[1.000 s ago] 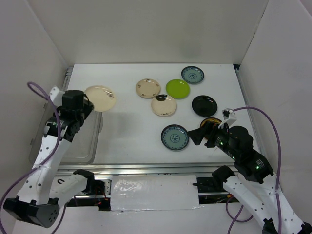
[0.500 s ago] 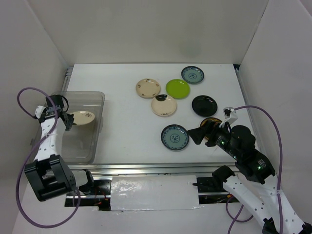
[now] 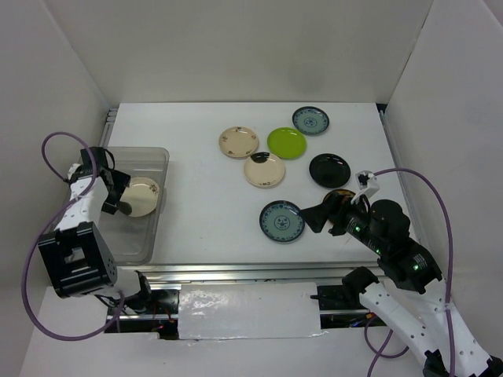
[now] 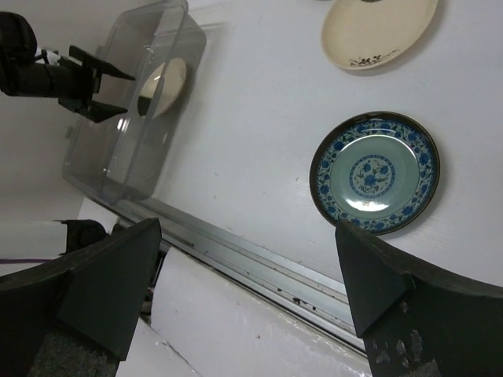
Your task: Place the plates into the plastic bin on the countertop
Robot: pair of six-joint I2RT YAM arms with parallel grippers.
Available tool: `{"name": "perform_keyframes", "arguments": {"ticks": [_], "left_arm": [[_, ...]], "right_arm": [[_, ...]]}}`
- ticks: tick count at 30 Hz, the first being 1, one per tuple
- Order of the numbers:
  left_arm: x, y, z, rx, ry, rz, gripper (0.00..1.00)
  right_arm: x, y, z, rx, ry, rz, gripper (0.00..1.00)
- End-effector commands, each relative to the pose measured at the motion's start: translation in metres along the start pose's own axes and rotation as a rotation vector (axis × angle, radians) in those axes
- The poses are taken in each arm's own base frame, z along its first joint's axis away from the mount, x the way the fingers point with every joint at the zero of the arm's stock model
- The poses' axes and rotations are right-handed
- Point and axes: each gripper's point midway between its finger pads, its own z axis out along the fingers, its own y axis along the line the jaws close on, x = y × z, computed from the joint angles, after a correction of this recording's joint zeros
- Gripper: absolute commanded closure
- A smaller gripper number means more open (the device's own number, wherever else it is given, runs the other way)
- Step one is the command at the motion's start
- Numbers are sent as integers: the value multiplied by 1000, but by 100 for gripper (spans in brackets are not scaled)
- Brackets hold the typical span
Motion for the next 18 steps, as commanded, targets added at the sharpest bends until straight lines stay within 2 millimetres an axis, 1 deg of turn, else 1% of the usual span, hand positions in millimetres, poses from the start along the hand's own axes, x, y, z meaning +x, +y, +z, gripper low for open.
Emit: {"name": "perform_keyframes", "arguments": {"ticks": [1,2,3,4,5,6,7,8,9,10,11,12,13,14,15,16,17,18], "left_arm": [[-31,-27,-44,80,-137,56,14],[-32,-29,-58,60,-197,105,1],[-42,-39,-82,105,-255,115,1],[-41,-44,-94,123,-271,151,1],[-27,-58,-107,185,-258,213,1],[-22,-73,-126,275,-266,249,1],[5,-90,-141,365,-232,359,1],[28,-104,-153,448,-196,430,1],[54,-121,-167,572,-133,492,1],[95,-131,-181,673,-65,600,1],[128,-133,-177,718,10,671,1],[163,-137,-185,801,117,737,1],[201,-145,-201,907,178,804,1],[233,-145,-191,916,254,866,1],[265,-139,-194,978,361,926,1],[293,-147,-206,1068,400,958,1],[320,-143,-189,1051,465,997,1],[344,-142,-195,1108,508,1035,1]], "right_arm": [[-17,20,-6,-80,-52,-28,0],[-16,18,-5,-73,-47,-27,0],[-17,18,-6,-66,-54,-27,0],[-17,17,-6,-63,-55,-27,0],[-17,15,-6,-53,-56,-20,0],[-18,14,-6,-46,-62,-18,0],[-20,10,-6,-21,-74,-10,0],[-22,7,-6,-5,-83,-6,0],[-25,6,-7,9,-97,-3,0],[-28,1,-8,41,-113,11,0],[-32,-4,-9,71,-132,20,0],[-36,-4,-11,81,-148,30,0],[-37,-6,-12,94,-156,44,0],[-39,-6,-13,96,-168,49,0],[-40,-4,-15,83,-175,51,0],[-41,-1,-17,69,-180,54,0],[-40,2,-17,54,-174,54,0],[-40,3,-19,46,-172,50,0]]}}
